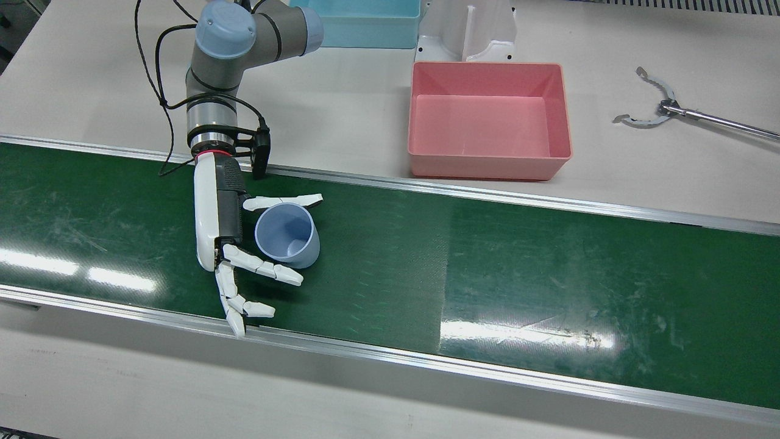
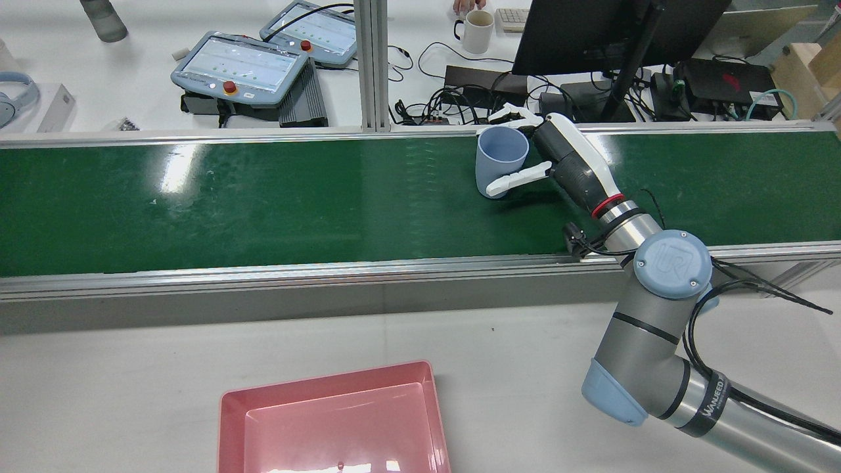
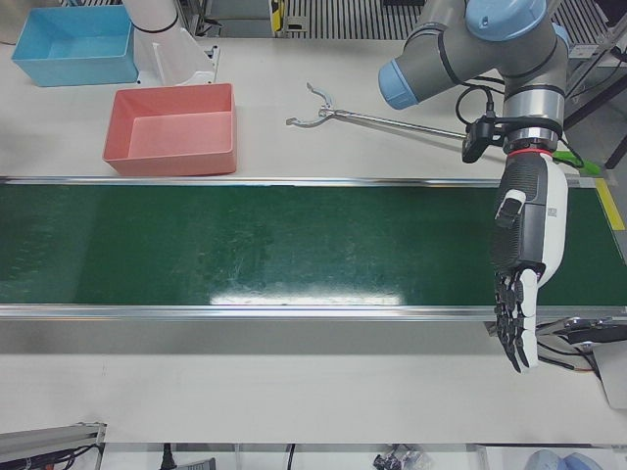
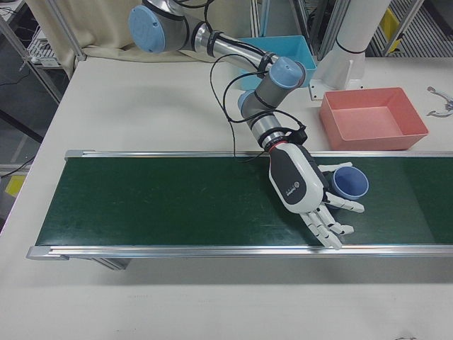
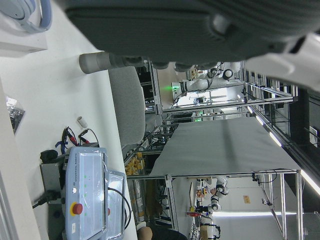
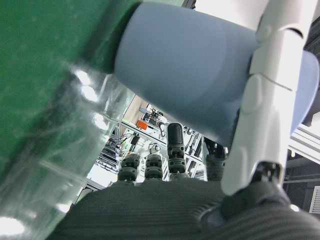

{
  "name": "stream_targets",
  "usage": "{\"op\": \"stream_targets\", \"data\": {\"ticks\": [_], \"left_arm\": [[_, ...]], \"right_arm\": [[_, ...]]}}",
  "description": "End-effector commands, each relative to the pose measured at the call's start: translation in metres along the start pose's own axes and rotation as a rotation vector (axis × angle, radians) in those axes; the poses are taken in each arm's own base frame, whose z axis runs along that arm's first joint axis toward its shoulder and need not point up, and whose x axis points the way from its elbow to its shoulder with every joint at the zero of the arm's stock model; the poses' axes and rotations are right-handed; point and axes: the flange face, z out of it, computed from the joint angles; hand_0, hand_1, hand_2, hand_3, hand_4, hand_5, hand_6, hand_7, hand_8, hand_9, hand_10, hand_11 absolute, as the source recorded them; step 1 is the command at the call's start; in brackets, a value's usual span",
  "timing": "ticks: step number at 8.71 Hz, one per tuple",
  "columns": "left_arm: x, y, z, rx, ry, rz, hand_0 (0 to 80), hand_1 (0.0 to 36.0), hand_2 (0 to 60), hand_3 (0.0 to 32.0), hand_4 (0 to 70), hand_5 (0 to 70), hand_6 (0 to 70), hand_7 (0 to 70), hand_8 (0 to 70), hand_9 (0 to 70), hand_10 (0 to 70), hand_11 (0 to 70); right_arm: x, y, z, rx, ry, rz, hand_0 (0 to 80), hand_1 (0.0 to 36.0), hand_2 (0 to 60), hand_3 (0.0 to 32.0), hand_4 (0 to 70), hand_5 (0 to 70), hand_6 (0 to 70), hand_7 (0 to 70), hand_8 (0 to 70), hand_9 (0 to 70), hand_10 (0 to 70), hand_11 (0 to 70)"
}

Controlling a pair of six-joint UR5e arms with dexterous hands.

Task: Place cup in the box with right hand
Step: 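Close the right hand's fingers around the light blue cup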

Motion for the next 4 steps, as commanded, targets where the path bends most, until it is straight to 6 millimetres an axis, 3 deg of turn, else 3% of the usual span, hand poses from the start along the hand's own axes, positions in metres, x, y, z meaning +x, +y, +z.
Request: {"op": "stream_targets", "data": {"ticks": [1, 4], "left_arm": [[0.001, 0.000, 0.000, 0.000, 0.001, 0.000, 0.0, 0.0, 0.0, 0.0, 0.0, 0.0, 0.0, 0.0, 0.0, 0.0, 0.0, 0.0], [0.001, 0.000, 0.000, 0.000, 0.001, -0.002, 0.0, 0.0, 0.0, 0.0, 0.0, 0.0, 0.0, 0.0, 0.0, 0.0, 0.0, 0.0]], "right_arm": [[-0.002, 0.007, 0.004, -0.010, -0.006, 0.009, 55.0, 36.0, 60.0, 0.0, 37.9, 10.7, 12.7, 47.8, 5.4, 13.8, 6.3, 12.5], [-0.017, 0.024, 0.001, -0.047, -0.027, 0.042, 56.6, 36.0, 60.0, 0.0, 37.2, 11.4, 14.4, 56.3, 6.8, 16.9, 6.7, 13.3]]}}
